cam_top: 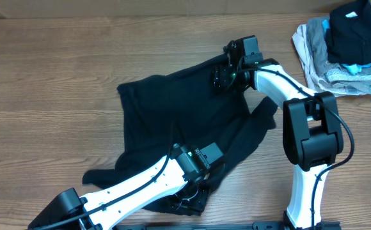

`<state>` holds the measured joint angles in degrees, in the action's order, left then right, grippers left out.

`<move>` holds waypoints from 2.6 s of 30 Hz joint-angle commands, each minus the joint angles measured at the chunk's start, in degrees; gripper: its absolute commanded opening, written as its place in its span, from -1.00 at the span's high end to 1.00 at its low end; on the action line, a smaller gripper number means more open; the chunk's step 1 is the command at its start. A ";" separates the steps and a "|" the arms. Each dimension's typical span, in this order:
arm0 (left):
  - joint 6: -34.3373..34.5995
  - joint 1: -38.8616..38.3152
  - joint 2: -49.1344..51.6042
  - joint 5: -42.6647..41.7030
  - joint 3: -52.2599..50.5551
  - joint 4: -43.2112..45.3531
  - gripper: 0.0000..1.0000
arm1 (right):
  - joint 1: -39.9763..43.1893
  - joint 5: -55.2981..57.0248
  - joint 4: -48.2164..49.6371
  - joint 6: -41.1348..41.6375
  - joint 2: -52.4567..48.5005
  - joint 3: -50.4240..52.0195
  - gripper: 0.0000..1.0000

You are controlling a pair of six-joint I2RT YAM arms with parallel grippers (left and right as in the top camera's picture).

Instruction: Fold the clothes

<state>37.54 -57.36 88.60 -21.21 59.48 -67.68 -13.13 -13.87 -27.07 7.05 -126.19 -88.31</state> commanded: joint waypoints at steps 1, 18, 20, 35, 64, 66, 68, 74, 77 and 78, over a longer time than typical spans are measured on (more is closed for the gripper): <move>-0.02 1.51 -0.66 0.81 -0.04 1.07 -0.18 | 1.64 3.10 -4.98 0.11 -4.11 -1.92 -0.71; -16.37 26.67 -0.63 14.34 20.65 0.96 -1.00 | 4.66 -1.70 -47.41 -1.44 -3.56 -43.91 -1.00; -18.38 31.45 -0.55 15.52 20.92 2.75 -1.00 | 5.14 -1.84 -50.90 -1.05 -3.56 -47.93 -1.00; -24.79 52.26 15.15 16.26 20.90 16.50 -0.94 | 5.44 3.85 -44.19 -3.30 -5.27 -47.34 -1.00; -20.94 50.97 28.41 14.16 20.90 41.07 0.85 | 9.62 2.60 -37.64 -11.87 -15.06 -39.54 -0.80; -20.11 51.04 28.41 14.19 20.90 41.44 0.92 | 9.60 2.60 -35.80 -12.04 -15.06 -36.83 -0.76; -20.15 51.06 28.41 14.19 20.90 41.38 0.91 | 9.57 1.51 -34.10 -12.15 -15.06 -34.60 -0.75; -20.17 51.06 28.41 14.45 20.90 40.92 0.92 | 9.49 -3.43 -31.06 -13.51 -15.06 -31.63 -0.56; -20.13 51.12 28.41 15.63 20.94 40.98 0.91 | 9.40 -4.28 -29.92 -13.49 -15.06 -31.65 0.26; -20.17 51.30 28.41 16.09 20.94 40.98 0.92 | 9.40 -4.26 -29.51 -13.42 -15.02 -31.76 0.76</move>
<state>16.56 -6.02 116.42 -6.55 79.55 -26.92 -3.42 -16.03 -57.47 -6.11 -141.32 -120.29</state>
